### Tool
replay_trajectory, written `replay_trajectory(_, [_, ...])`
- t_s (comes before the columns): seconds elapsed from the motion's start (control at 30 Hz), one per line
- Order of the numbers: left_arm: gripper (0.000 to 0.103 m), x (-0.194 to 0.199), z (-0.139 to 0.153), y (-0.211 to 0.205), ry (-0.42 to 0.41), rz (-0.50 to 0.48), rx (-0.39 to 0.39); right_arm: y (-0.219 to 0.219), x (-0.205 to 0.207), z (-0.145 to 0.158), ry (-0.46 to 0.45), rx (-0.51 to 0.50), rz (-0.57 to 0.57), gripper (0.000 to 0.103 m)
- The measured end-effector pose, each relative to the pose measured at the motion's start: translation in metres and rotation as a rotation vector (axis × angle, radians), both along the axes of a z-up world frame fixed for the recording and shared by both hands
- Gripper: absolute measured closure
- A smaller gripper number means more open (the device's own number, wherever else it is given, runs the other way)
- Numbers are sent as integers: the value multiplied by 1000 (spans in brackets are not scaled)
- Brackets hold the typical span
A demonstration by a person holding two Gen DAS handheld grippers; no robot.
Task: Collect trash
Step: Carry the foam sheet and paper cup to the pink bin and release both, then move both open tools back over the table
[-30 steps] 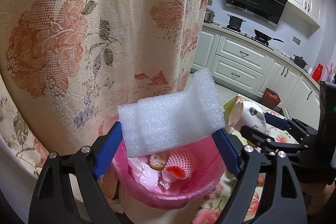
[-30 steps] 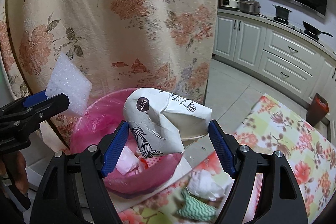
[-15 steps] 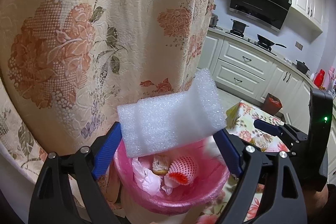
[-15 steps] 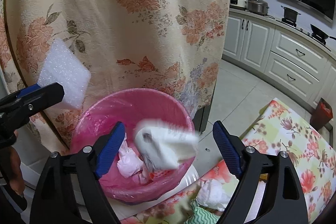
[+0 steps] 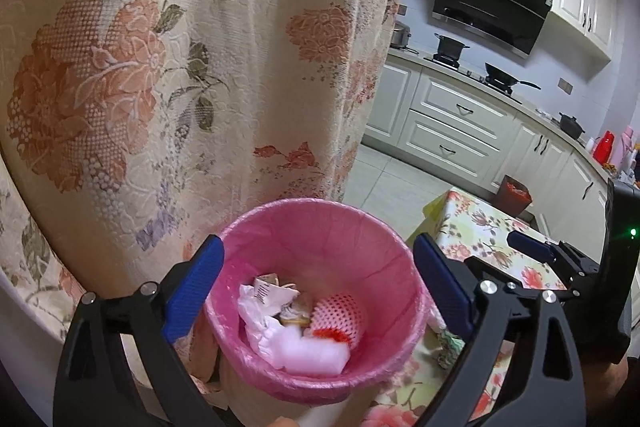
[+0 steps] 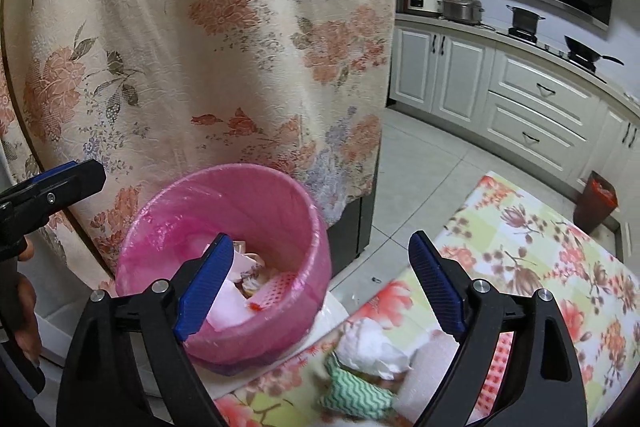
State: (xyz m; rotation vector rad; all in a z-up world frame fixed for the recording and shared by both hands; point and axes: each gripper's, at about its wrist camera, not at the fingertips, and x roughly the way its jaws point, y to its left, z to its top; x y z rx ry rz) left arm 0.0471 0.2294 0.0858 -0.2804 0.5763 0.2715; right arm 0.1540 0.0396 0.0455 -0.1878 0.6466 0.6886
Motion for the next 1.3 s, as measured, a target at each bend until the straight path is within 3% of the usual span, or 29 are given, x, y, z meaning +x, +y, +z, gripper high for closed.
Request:
replay_trajectory(0.13, [18, -1, -2, -9, 2, -23, -16, -16, -7, 0, -5, -2, -23, 19])
replay_trajectory(0.73, [18, -11, -5, -61, 2, -80, -31, -117, -32, -5, 2, 13, -185, 19])
replay_trajectory(1.3, [18, -9, -21, -120, 40, -159, -38, -204, -52, -29, 46, 15, -324, 19])
